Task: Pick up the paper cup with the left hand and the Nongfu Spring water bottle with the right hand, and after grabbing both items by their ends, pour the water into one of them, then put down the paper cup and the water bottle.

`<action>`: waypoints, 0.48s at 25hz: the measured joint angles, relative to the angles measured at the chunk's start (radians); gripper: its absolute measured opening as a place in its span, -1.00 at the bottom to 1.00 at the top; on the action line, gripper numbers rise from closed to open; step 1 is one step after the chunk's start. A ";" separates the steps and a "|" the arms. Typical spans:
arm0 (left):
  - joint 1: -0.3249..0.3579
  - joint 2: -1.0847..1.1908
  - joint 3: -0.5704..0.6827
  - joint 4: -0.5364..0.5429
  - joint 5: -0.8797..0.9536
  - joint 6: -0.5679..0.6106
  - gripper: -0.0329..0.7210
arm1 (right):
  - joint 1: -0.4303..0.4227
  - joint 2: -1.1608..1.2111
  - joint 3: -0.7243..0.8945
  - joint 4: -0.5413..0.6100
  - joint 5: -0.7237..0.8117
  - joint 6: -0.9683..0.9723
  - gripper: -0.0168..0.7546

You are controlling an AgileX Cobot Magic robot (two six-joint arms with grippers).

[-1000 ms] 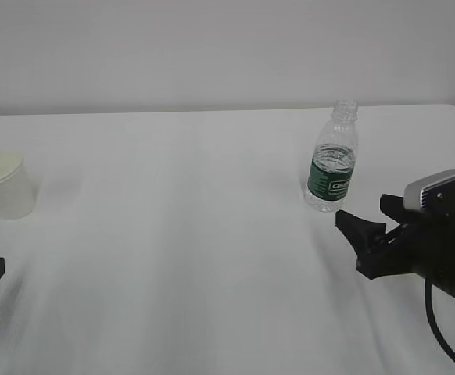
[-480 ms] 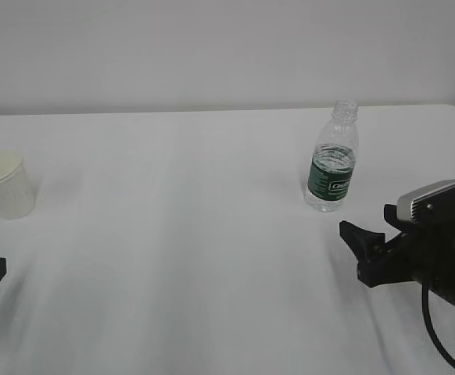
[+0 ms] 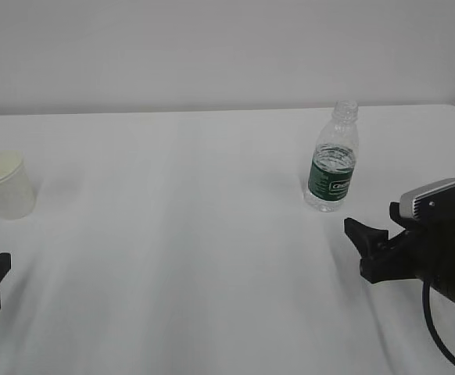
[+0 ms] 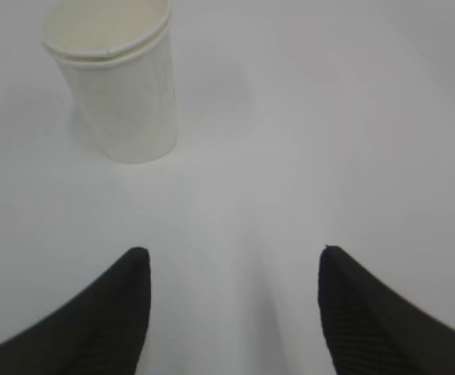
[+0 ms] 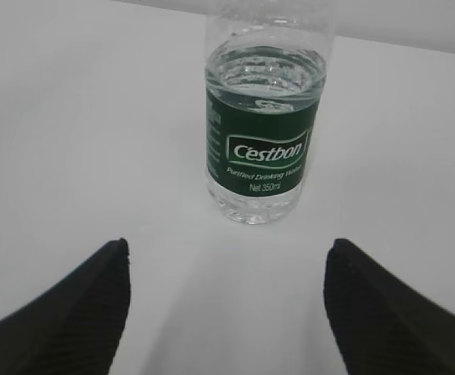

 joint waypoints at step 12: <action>0.000 0.000 -0.025 0.011 0.000 0.000 0.37 | 0.000 0.070 -0.038 0.001 -0.002 -0.002 0.58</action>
